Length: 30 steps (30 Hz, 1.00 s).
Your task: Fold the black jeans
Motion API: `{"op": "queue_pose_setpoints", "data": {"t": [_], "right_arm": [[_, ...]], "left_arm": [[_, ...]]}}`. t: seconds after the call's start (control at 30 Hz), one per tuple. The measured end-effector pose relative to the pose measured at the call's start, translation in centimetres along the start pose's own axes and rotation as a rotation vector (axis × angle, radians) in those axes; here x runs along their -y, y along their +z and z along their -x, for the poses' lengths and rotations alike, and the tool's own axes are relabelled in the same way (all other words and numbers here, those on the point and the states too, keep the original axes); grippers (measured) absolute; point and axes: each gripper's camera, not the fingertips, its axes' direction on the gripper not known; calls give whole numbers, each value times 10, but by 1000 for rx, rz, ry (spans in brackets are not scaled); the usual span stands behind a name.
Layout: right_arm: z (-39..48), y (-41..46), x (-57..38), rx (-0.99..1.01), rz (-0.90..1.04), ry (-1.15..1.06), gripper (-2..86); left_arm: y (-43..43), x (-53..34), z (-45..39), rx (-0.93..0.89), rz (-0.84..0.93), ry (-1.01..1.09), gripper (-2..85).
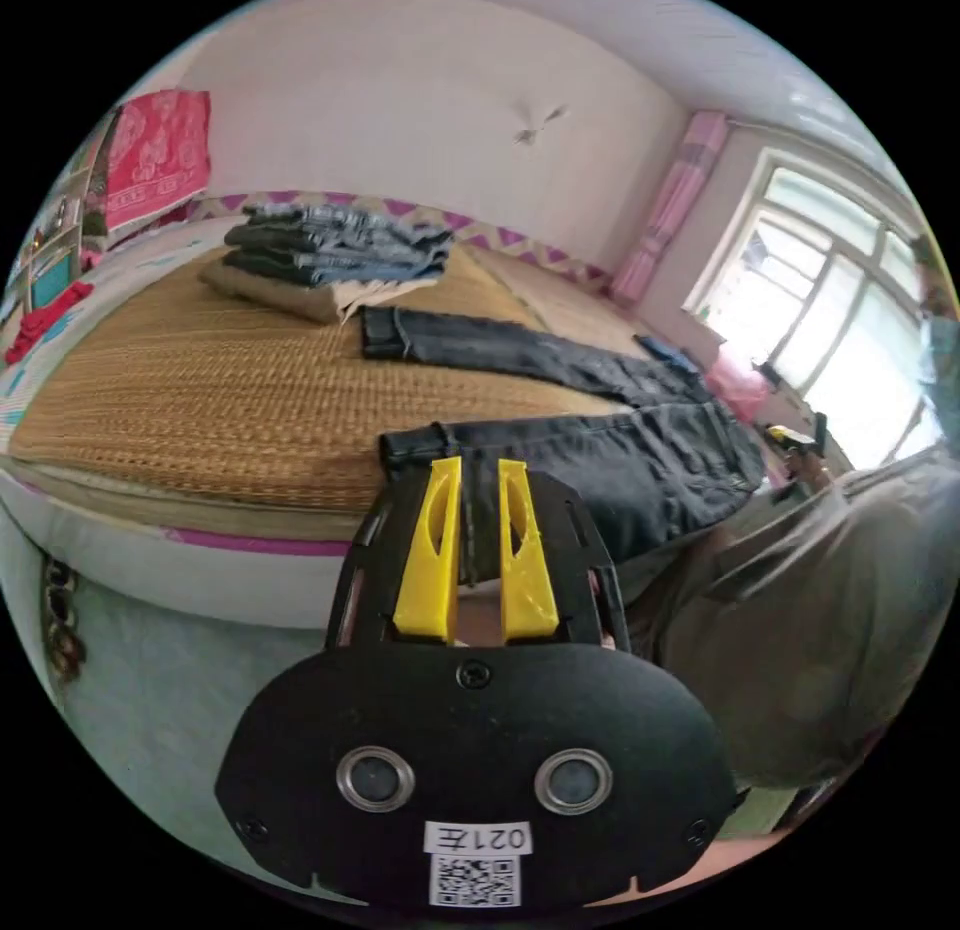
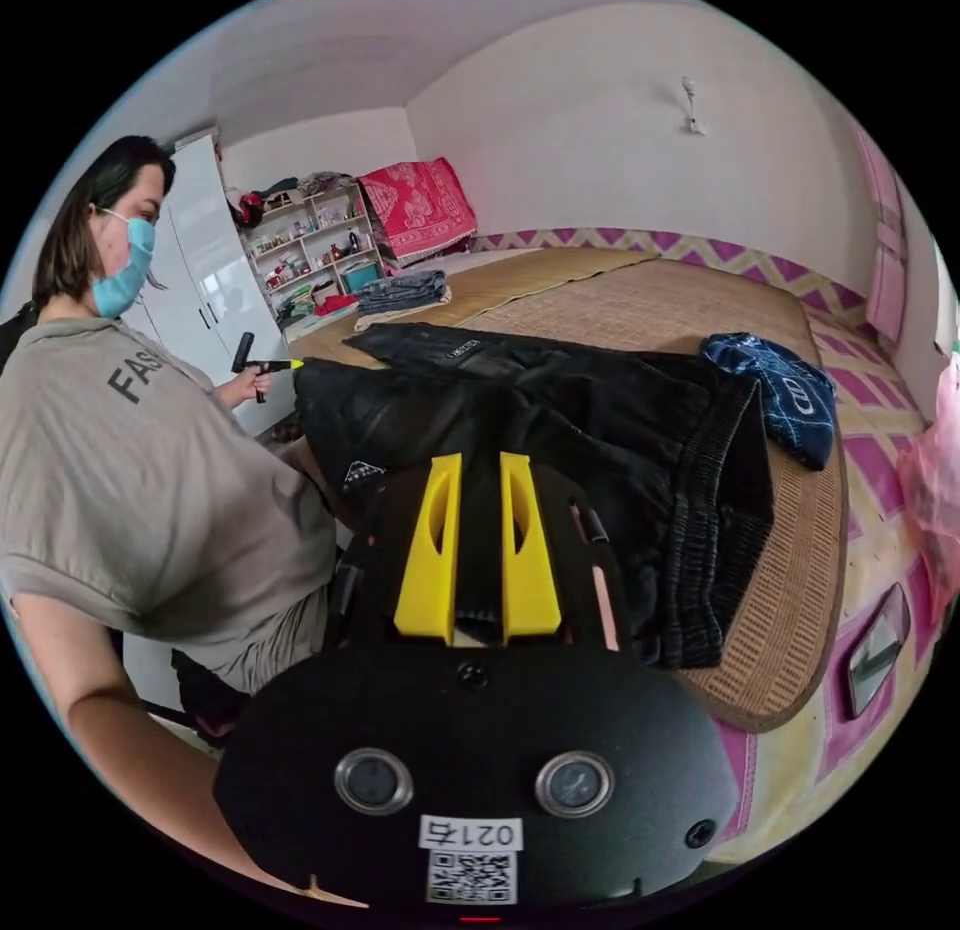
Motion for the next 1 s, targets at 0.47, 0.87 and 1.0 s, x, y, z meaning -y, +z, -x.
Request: {"op": "queue_pose_setpoints", "data": {"t": [0.47,0.87,1.0], "right_arm": [[18,54,38,-3,-59,7,59],[-31,93,123,-253,84,97,78],[-58,134,161,-328,178,108,79]], "left_arm": [[41,104,2,122,186,-7,-9],[17,179,-35,-49,-42,26,-9],[104,232,-83,75,214,177,-5]]}}
